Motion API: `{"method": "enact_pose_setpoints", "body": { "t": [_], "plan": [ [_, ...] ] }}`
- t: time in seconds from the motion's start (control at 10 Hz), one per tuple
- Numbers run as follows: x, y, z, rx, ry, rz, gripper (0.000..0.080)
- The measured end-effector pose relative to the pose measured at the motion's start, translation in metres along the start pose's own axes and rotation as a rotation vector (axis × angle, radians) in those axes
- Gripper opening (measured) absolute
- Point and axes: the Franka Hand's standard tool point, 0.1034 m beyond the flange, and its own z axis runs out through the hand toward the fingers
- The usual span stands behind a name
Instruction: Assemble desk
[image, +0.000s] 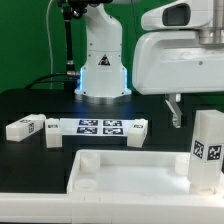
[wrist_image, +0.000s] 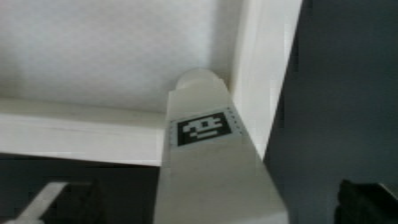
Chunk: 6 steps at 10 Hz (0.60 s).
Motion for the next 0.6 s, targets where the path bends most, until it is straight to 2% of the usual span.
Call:
{"method": "enact_pose_setpoints", "body": {
  "t": [0.2,0.4,0.5,0.6],
  "plan": [
    [-0.0001,0.0011,0.0005,-0.009,-0.001,-0.155,0.0649],
    [-0.0001,0.0011,0.0005,-0.007,-0.001,-0.164,0.0383],
    [-0.0001,0.0012,0.0005,-0.007,-0.001,-0.164,0.0288],
    [-0.0001,0.0012,0.0005,-0.007,-0.001,-0.164,0.0288]
  ]
}}
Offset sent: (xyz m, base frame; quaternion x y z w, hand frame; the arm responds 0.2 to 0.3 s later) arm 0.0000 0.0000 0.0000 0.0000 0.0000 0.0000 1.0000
